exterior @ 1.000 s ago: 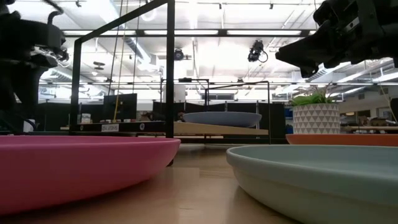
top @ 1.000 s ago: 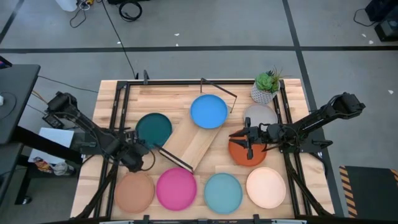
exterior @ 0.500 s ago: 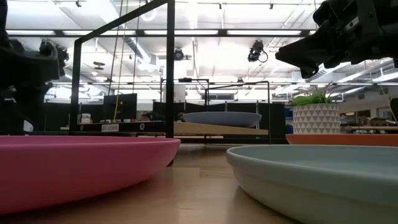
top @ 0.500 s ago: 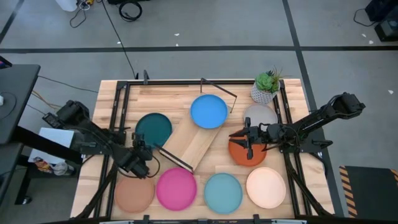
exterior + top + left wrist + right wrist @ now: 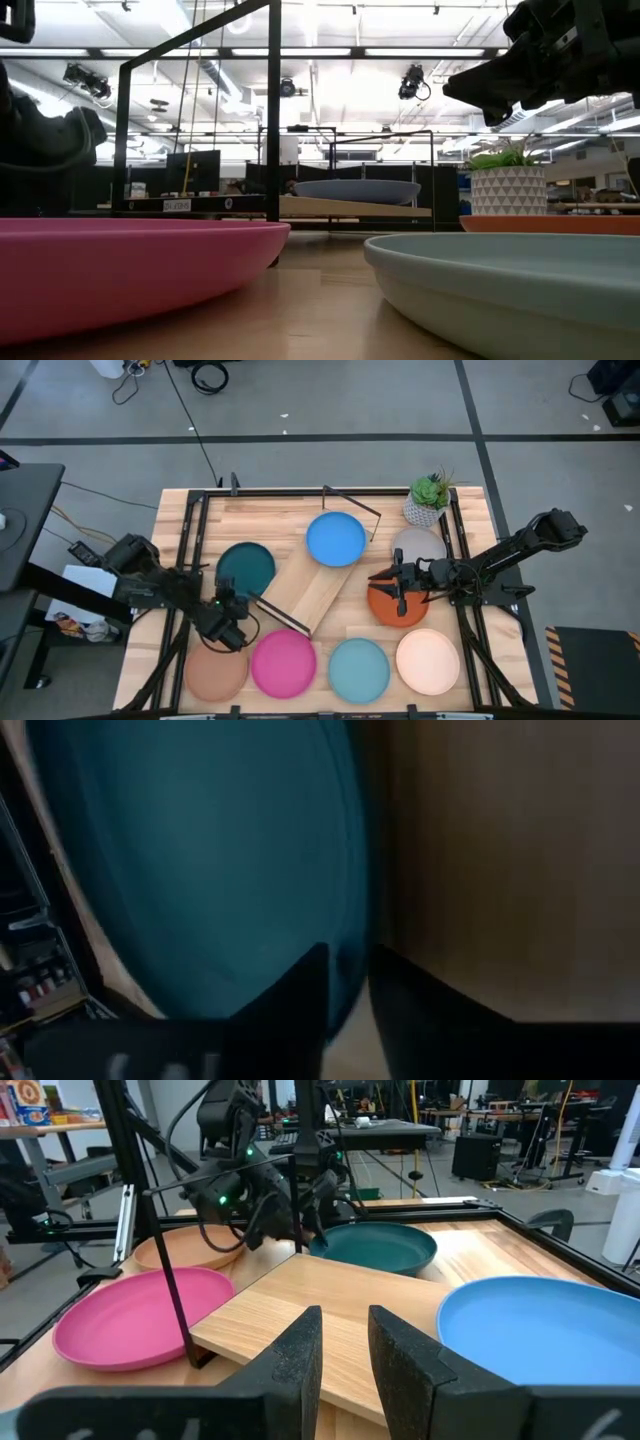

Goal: Place and stack plates onto a shelf
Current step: Stack the dark green plate on top of the blue plate on the shelf

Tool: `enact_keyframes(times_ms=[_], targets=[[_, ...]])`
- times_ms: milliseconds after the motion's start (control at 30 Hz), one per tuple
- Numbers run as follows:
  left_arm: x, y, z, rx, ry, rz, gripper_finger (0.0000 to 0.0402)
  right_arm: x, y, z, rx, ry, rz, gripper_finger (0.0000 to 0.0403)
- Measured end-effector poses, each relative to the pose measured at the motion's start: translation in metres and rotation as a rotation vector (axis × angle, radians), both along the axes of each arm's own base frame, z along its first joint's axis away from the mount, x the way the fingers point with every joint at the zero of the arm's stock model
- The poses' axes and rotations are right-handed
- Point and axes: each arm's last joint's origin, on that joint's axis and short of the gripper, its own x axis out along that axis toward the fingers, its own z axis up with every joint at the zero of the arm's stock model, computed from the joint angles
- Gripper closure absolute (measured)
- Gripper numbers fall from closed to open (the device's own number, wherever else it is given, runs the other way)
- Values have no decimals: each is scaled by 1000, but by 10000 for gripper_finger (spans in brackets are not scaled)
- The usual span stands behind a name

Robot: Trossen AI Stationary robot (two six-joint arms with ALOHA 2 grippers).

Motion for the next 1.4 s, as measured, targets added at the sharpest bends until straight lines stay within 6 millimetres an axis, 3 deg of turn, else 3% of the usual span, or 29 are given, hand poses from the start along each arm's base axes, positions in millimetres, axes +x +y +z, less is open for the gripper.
enact_keyframes(times_ms=[100, 200, 600, 800, 1067, 1400], targets=[[0, 0, 1, -2, 10, 5, 378, 0, 0, 0, 2, 0, 0, 312], [2, -2, 11, -13, 30, 24, 385, 0, 0, 0, 3, 0, 1, 312], [7, -4, 108, 116, 74, 27, 385, 0, 0, 1, 5, -8, 4, 312], [23, -4, 140, 219, 27, -243, 385, 0, 0, 1, 3, -10, 2, 312], [59, 24, 169, 229, 37, -276, 385, 0, 0, 2, -9, -22, 2, 312], [118, 75, 187, -32, -49, -498, 385, 0, 0, 3, -26, -31, 1, 312]])
